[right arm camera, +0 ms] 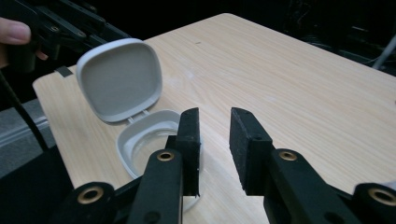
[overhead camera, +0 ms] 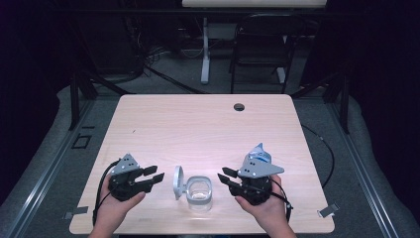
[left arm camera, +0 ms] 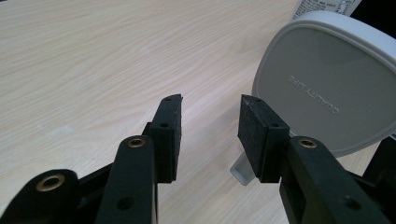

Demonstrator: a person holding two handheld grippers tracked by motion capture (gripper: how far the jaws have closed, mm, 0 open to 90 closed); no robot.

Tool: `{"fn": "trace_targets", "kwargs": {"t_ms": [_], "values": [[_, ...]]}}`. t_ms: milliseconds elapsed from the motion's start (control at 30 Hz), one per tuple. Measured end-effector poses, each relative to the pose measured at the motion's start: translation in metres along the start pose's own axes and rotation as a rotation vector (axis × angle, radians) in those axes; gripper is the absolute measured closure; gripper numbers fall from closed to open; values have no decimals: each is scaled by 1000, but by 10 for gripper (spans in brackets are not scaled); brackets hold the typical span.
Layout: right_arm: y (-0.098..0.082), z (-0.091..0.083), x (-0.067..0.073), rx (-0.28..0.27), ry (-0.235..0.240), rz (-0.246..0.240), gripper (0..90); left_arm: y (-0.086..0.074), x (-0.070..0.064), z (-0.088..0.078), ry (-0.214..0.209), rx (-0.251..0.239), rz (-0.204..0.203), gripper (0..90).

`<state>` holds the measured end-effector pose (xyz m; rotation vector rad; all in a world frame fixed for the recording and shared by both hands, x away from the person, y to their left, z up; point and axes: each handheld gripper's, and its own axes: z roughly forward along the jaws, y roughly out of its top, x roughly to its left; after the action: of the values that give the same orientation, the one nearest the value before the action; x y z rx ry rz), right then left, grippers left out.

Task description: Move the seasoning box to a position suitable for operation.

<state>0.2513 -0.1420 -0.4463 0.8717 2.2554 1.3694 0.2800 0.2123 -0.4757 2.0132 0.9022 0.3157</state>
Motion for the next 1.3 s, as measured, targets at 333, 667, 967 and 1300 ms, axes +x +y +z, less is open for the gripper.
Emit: {"fn": "trace_targets", "kwargs": {"t_ms": [333, 667, 967, 1300], "values": [[-6, -13, -8, 7, -11, 12, 810, -1, 4, -3, 7, -8, -14, 597], [-15, -28, -17, 10, -29, 41, 858, -2, 8, -5, 14, -12, -29, 598], [-25, -43, -31, 36, -52, 71, 844, -4, 12, -5, 18, -10, -39, 598], [-36, -55, -43, 53, -98, 91, 772, -5, 13, -6, 26, -15, -47, 598]]}}
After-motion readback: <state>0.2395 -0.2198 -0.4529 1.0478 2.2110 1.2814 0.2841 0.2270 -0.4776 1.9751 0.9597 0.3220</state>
